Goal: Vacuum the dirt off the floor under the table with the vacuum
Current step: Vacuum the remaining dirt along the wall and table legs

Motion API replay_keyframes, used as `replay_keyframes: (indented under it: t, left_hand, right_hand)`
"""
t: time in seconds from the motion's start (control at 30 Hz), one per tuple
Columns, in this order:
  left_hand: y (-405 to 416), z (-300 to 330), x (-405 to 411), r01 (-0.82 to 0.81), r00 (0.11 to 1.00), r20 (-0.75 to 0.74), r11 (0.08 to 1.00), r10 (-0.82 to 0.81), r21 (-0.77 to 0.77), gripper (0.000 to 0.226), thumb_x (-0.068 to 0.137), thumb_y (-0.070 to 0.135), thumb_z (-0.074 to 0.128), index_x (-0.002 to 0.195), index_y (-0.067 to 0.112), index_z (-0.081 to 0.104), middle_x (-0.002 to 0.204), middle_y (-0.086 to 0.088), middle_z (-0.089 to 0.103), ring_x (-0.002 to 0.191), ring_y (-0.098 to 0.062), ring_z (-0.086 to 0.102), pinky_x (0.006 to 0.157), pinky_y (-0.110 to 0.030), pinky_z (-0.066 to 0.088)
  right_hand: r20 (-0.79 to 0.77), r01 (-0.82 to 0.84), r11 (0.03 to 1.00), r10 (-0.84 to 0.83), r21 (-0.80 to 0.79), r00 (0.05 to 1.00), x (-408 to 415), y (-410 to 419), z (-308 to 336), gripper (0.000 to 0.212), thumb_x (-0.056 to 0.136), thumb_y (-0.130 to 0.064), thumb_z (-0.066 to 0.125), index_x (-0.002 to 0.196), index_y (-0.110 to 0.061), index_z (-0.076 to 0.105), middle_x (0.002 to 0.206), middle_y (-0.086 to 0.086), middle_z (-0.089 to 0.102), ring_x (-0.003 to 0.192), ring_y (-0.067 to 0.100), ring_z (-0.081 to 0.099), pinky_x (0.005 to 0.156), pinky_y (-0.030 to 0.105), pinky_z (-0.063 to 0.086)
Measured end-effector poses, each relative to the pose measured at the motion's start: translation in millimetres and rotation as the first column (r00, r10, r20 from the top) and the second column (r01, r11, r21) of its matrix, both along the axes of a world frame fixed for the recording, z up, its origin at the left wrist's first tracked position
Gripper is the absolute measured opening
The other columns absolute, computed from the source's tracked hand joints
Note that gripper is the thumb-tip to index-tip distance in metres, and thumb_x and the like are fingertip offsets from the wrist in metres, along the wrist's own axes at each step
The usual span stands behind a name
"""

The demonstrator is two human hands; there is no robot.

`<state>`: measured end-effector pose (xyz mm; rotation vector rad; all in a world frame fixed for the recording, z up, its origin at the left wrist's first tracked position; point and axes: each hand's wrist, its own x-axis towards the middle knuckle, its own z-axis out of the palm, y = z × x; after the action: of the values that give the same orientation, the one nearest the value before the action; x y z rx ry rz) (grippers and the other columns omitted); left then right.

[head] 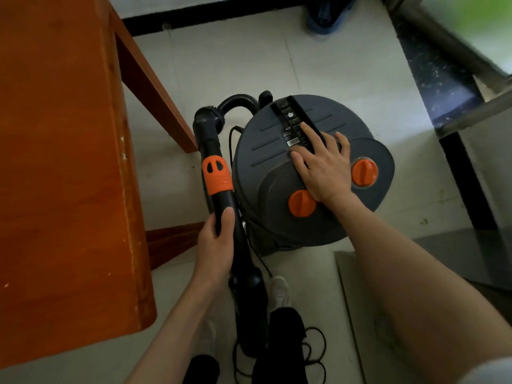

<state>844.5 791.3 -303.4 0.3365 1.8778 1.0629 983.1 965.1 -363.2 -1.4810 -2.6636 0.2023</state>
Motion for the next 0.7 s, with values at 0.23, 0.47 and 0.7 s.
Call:
replay_keyframes:
  t: [0.23, 0.47, 0.7]
  left_hand:
    - [55, 1, -2, -0.131, 0.99, -0.061, 0.987, 0.126, -0.089, 0.02, 0.096, 0.04, 0.043, 0.095, 0.023, 0.054, 0.082, -0.007, 0.058, 0.072, -0.016, 0.056, 0.062, -0.028, 0.043]
    - [120, 10, -20, -0.244, 0.97, -0.03, 0.968, 0.243, -0.054, 0.018, 0.096, 0.04, 0.042, 0.093, 0.026, 0.054, 0.079, -0.004, 0.056, 0.075, -0.022, 0.057, 0.071, -0.037, 0.047]
    - [134, 12, -32, -0.314, 0.949, -0.001, 0.946, 0.315, -0.087, 0.019, 0.098, 0.035, 0.04, 0.1, 0.021, 0.053, 0.08, -0.002, 0.054, 0.072, -0.014, 0.055, 0.064, -0.028, 0.043]
  right_hand:
    - [-0.023, -0.036, 0.999, 0.036, 0.0, 0.999, -43, 90, -1, 0.053, 0.097, -0.049, 0.02, 0.111, -0.025, 0.065, 0.152, 0.004, 0.035, 0.136, 0.03, 0.033, 0.113, 0.052, 0.014]
    - [-0.046, -0.151, 0.988, 0.15, -0.034, 0.988, -33, 122, 3, 0.055, 0.096, -0.049, 0.02, 0.107, -0.022, 0.067, 0.152, 0.006, 0.035, 0.138, 0.031, 0.032, 0.113, 0.052, 0.013]
    - [-0.056, -0.14, 0.989, 0.137, -0.043, 0.989, -36, 125, 2, 0.054, 0.096, -0.047, 0.021, 0.1, -0.02, 0.068, 0.151, 0.006, 0.037, 0.135, 0.031, 0.035, 0.113, 0.048, 0.01]
